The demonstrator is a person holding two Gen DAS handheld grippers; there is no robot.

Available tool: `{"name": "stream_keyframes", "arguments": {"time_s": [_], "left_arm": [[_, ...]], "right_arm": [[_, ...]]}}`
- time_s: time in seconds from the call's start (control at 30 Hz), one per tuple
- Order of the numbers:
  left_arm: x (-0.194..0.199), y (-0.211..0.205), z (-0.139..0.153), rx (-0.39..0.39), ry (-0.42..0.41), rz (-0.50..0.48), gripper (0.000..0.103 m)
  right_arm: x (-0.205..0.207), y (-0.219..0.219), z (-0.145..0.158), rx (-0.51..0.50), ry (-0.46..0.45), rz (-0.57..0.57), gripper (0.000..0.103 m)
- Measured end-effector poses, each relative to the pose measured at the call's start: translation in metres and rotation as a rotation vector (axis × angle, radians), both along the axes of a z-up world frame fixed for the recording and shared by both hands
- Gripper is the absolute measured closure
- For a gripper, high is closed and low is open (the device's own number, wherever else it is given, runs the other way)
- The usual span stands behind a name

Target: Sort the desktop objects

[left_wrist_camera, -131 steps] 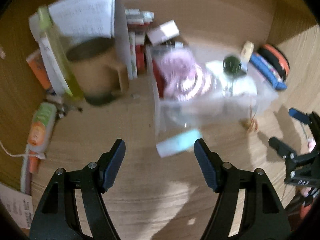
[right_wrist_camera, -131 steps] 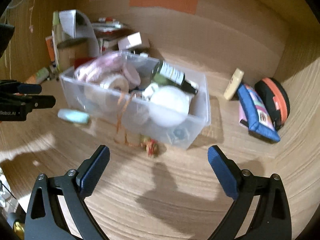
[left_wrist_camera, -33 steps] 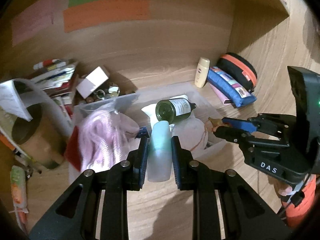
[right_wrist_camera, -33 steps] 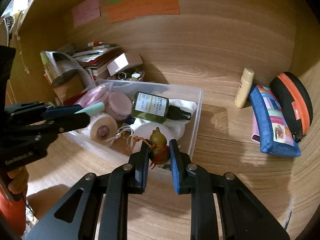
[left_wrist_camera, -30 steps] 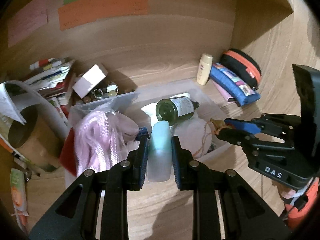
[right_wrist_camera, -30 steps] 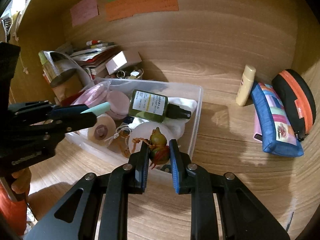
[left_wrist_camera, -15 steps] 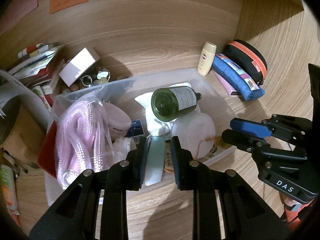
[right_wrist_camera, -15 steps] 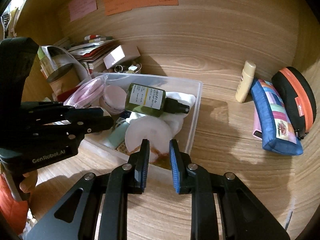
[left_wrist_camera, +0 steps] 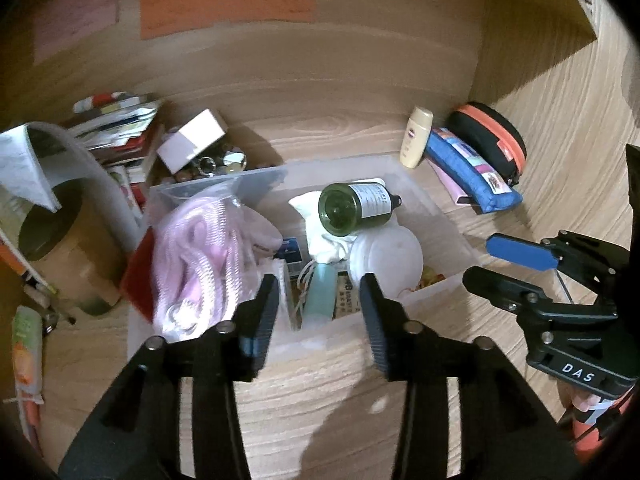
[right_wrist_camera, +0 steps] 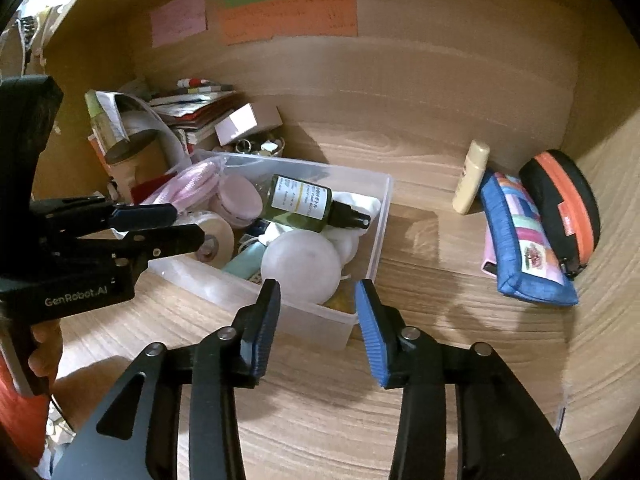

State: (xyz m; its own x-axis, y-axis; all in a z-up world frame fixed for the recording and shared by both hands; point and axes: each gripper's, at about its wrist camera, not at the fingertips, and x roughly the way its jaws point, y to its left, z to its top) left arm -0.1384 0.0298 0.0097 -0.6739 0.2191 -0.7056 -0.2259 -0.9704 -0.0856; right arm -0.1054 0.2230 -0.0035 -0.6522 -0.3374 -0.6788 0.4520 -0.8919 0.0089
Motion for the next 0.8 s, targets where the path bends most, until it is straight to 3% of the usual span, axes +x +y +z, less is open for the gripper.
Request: {"name": "stream_keyframes", "arguments": {"time_s": [0.17,0.33,0.47,0.6,0.7,0.8], "left_arm": [[0.016,-0.01,0.004,-0.024,0.049,0.043,0.044],[0.03,-0.019,0.007,-0.043,0.08,0.084,0.034],[0.041,-0.023,0.008,-0.045,0.09,0.107,0.032],[0.05,-0.027,0.006,-0.053,0.089,0.132,0.031],[0.055,-0.03,0.004,-0.047,0.083,0.144,0.016],[0.062,-0.031,0.002,-0.055,0.092,0.16,0.014]], "right_arm": [[0.017,-0.002,0.01,0.021,0.066,-0.009,0.045],[0.032,-0.007,0.016,0.044,0.12,-0.012,0.035],[0.04,-0.008,0.017,0.052,0.14,-0.017,0.028],[0.046,-0.008,0.018,0.044,0.142,-0.021,0.025],[0.05,-0.006,0.018,0.033,0.136,-0.024,0.024],[0.053,-0.005,0.018,0.02,0.128,-0.021,0.023]]}}
